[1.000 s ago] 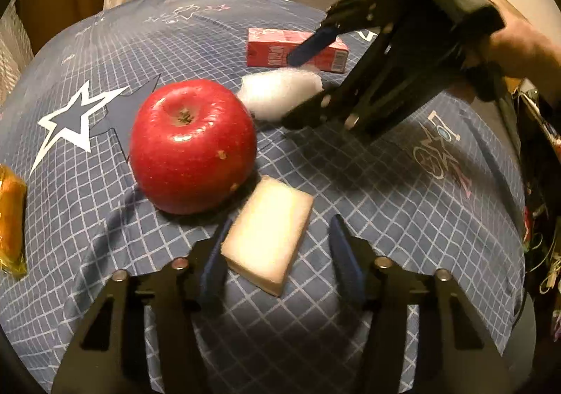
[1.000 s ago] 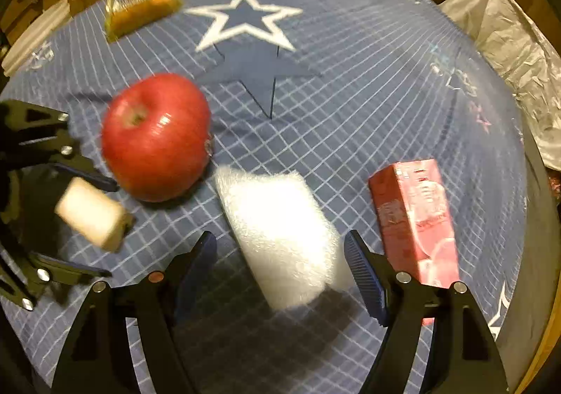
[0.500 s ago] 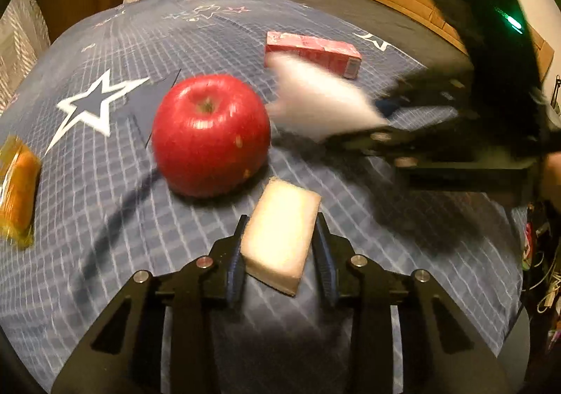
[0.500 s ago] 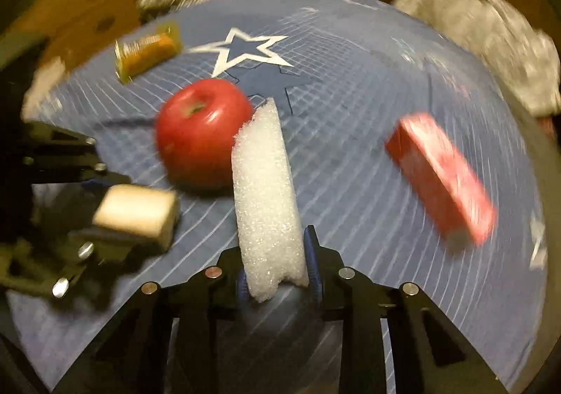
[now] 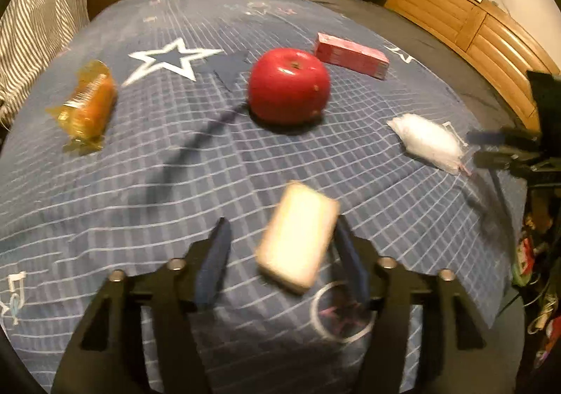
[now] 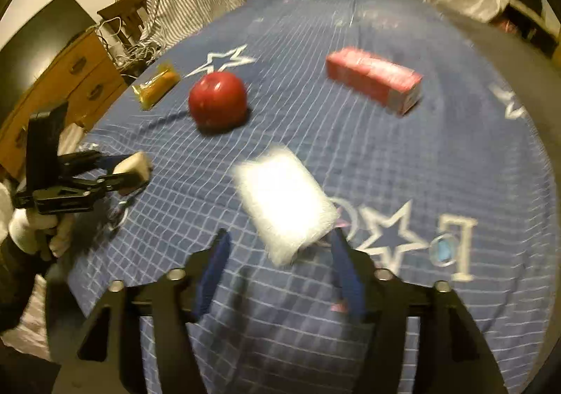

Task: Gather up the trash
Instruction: 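Grasp the beige sponge with the left tool while the right tool grasps the white foam sleeve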

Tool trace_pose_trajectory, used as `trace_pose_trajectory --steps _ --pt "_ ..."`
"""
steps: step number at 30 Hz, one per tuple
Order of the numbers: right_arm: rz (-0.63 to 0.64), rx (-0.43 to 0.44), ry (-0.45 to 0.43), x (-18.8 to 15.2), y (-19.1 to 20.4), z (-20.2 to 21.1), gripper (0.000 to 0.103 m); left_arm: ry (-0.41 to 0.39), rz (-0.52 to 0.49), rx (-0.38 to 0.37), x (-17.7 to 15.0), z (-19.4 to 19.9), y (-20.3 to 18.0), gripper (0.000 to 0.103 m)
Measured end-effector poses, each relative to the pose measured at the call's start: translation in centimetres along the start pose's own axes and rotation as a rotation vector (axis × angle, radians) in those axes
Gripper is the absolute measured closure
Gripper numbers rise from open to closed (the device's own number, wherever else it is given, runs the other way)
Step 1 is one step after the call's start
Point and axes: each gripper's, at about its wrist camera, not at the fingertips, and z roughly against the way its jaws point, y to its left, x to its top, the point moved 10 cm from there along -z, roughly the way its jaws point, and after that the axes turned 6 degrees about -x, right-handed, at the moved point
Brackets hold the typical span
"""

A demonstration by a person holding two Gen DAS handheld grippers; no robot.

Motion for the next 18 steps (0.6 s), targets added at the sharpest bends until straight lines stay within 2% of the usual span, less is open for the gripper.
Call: trace_pose_trajectory --steps 1,4,7,9,13,14,16,18 --pt "0.034 -0.019 -0.005 0.2 0.4 0.3 0.029 -0.005 -0.016 0.005 -0.2 0.3 0.1 0.036" --pt "0.155 -0.046 0.001 0.8 1.3 0.0 0.023 -0.016 -0.072 0.007 -0.4 1.4 0.3 0.027" --pt "0.290 -0.058 0.040 1.4 2.8 -1.2 0.020 -0.028 -0.130 0.013 0.2 2.6 0.1 0.026" --pt "0.364 -0.065 0.101 2.0 3.0 -2.9 0.019 -0.029 -0.165 0.004 0.9 2.7 -0.5 0.024" --pt "0.411 -0.086 0.191 2.7 2.4 -6.1 0.019 0.048 -0.253 0.014 1.2 0.8 -2.1 0.024" --pt "0.412 -0.087 0.209 2.7 2.3 -6.7 0.019 0.080 -0.258 0.022 0.9 -0.1 -2.3 0.027" --pt "0.402 -0.085 0.236 2.4 2.1 -7.9 0.019 0.126 -0.241 0.014 0.4 -1.3 -2.4 0.055" --pt "0.370 -0.052 0.256 1.9 2.2 -8.6 0.025 0.131 -0.217 0.018 0.2 -1.9 -2.5 0.059"
